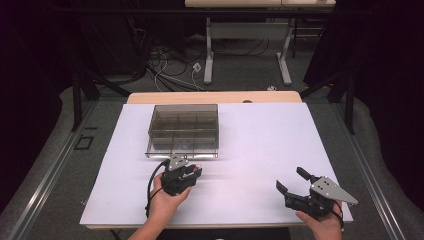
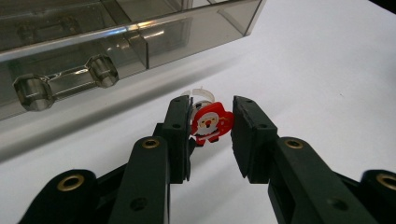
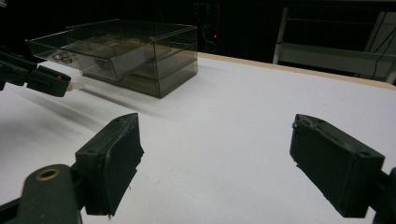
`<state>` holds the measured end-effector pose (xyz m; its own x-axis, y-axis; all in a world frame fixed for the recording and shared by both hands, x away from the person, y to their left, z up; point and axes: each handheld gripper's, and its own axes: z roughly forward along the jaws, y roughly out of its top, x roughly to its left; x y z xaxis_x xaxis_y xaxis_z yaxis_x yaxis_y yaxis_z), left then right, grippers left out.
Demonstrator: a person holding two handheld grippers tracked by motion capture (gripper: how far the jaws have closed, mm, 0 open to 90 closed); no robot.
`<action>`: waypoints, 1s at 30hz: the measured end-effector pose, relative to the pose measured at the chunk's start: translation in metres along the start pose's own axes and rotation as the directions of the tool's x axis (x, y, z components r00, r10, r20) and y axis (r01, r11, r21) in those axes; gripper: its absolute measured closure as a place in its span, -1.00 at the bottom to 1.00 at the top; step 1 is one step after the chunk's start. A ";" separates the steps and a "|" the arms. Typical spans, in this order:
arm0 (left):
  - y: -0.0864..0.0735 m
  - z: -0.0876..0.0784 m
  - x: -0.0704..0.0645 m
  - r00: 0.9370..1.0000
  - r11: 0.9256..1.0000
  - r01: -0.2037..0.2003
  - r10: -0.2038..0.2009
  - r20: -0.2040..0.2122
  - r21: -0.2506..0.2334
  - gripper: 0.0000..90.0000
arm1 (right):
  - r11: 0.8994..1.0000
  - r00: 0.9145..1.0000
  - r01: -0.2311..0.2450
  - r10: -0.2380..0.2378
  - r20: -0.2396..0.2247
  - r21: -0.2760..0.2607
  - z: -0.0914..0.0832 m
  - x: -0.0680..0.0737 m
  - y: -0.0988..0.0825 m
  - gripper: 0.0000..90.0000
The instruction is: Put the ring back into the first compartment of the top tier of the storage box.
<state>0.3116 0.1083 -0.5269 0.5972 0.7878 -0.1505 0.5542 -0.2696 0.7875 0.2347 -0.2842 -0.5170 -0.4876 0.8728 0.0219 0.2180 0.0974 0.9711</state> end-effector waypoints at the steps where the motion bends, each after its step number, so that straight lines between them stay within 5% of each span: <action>1: 0.001 -0.002 -0.001 1.000 1.000 -0.008 0.008 0.005 -0.003 0.52 | 1.000 1.000 -0.001 0.001 0.000 0.000 0.000 0.000 0.000 -0.65; 30: 0.010 -0.029 -0.003 1.000 0.996 -0.004 0.006 0.023 -0.094 0.53 | 1.000 1.000 0.000 0.000 0.001 0.004 0.000 0.000 0.000 -0.65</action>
<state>0.2984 0.1199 -0.5012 0.6135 0.7734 -0.1596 0.4951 -0.2192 0.8407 0.2344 -0.2841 -0.5170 -0.4867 0.8733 0.0212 0.2212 0.0997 0.9701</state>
